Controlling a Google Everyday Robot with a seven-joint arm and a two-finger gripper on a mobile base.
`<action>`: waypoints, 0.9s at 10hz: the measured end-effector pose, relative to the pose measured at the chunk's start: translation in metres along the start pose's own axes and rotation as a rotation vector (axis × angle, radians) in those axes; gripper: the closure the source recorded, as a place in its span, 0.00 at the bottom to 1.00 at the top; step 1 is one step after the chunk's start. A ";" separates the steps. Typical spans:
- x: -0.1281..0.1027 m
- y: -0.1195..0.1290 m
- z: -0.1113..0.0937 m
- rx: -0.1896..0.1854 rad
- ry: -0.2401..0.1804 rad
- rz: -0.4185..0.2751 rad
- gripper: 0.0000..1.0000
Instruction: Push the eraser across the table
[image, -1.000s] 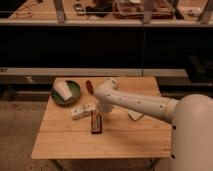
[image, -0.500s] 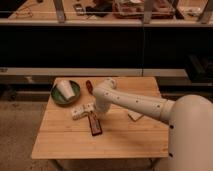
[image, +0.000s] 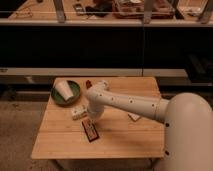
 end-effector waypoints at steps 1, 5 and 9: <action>-0.002 -0.011 0.000 -0.006 -0.019 -0.017 1.00; -0.001 -0.009 -0.001 -0.111 -0.055 -0.001 1.00; -0.011 0.038 -0.010 -0.170 -0.040 0.107 1.00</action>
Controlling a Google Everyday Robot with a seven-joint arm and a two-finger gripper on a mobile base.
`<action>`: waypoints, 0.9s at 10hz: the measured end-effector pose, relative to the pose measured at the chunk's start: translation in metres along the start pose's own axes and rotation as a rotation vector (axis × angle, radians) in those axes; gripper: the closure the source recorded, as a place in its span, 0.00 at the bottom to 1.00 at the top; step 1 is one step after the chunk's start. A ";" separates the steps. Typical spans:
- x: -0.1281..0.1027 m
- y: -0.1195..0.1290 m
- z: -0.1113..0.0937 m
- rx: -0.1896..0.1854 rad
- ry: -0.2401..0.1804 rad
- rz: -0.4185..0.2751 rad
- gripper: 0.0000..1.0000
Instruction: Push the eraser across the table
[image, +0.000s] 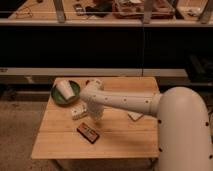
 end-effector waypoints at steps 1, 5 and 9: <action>-0.007 0.005 -0.001 0.011 0.002 0.011 1.00; -0.031 -0.004 0.003 0.056 -0.008 -0.019 1.00; -0.036 -0.027 0.009 0.108 0.005 -0.090 1.00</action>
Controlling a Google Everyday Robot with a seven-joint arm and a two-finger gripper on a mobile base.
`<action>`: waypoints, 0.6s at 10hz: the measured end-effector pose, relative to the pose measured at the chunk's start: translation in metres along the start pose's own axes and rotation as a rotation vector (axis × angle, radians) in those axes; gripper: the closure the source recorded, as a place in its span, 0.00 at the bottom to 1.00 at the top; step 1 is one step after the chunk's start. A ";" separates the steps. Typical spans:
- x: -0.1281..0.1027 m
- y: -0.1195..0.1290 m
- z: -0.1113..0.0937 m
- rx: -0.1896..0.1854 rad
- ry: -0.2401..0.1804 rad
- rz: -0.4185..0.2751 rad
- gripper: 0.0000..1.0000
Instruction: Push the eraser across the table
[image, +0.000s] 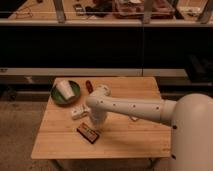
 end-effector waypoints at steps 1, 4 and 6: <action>0.003 -0.009 0.000 0.009 0.005 -0.025 1.00; 0.004 -0.032 0.001 0.035 0.000 -0.083 1.00; -0.001 -0.055 0.003 0.062 -0.028 -0.115 1.00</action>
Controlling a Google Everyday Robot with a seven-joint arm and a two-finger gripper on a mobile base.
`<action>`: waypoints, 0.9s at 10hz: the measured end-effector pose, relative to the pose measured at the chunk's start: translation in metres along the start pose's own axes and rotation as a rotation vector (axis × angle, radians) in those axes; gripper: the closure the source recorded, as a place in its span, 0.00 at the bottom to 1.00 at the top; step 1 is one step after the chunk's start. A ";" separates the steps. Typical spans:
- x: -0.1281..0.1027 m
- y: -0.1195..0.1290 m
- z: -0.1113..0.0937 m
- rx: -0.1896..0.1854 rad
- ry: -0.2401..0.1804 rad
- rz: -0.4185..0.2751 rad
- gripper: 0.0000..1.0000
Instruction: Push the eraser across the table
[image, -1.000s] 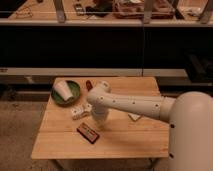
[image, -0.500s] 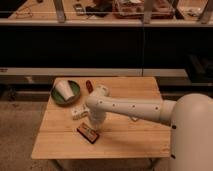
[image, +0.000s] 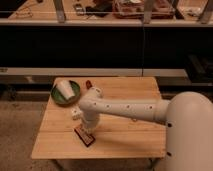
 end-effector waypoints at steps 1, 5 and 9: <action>-0.002 -0.004 0.001 0.009 -0.009 -0.001 1.00; 0.004 -0.032 0.000 0.053 -0.037 -0.021 1.00; 0.009 -0.045 0.000 0.070 -0.070 -0.009 1.00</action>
